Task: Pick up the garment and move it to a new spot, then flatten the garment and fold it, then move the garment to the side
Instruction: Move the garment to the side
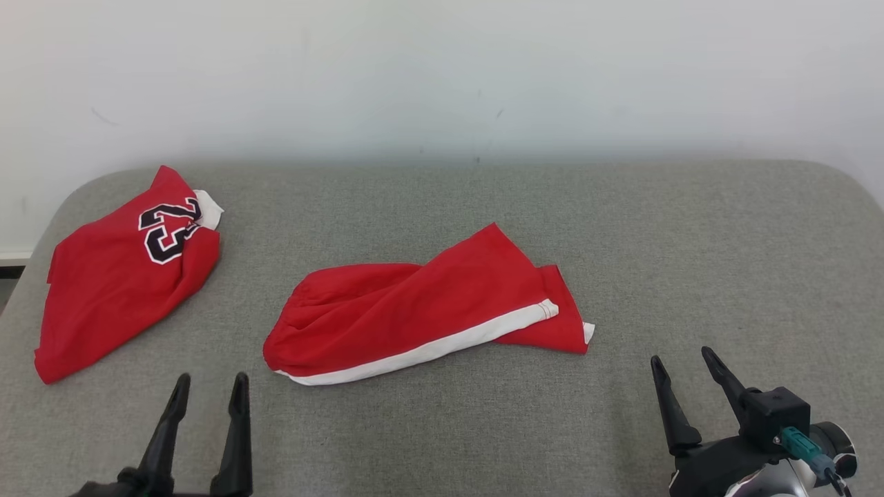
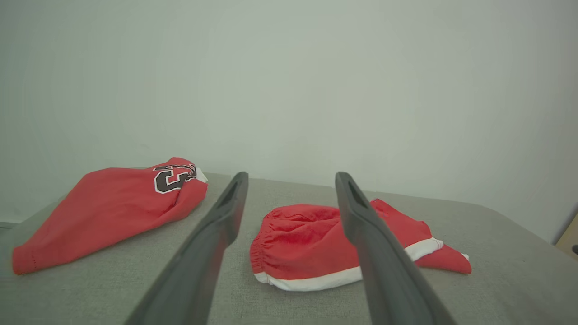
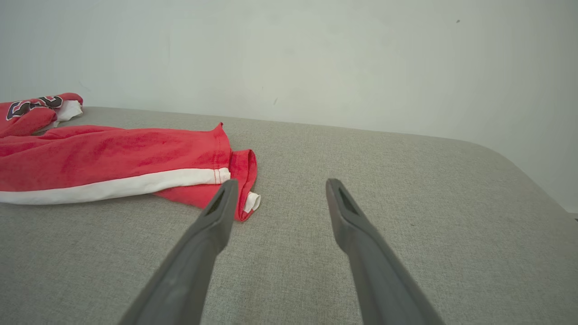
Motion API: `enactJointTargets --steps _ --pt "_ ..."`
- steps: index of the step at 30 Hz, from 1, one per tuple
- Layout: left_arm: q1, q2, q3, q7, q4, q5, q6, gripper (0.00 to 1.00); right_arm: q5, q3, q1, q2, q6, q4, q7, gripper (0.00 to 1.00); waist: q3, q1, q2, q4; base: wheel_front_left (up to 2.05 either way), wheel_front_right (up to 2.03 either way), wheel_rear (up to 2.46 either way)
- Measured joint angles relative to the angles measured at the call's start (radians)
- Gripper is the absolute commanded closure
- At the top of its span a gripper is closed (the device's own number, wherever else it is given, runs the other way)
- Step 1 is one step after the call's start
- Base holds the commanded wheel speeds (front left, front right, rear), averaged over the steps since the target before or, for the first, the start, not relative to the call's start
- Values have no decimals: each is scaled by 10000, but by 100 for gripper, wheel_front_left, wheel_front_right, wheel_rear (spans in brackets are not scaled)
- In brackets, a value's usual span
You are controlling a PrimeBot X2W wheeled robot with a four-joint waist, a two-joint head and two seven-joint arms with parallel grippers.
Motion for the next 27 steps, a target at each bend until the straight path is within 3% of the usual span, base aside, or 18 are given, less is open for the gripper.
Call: enactJointTargets --steps 6,11,27 --pt "484 -19 290 0 8 729 40 0 -77 17 -4 -2 0 192 -115 0 -29 0 0 -83 0 0 0" --pt "762 -36 543 0 238 1210 428 0 -255 -19 -5 -2 0 314 -127 0 -64 -1 0 -114 0 0 0" --pt "792 -77 665 0 989 1227 439 0 -272 0 -10 -2 0 395 -113 0 -98 -1 0 -84 0 0 0"
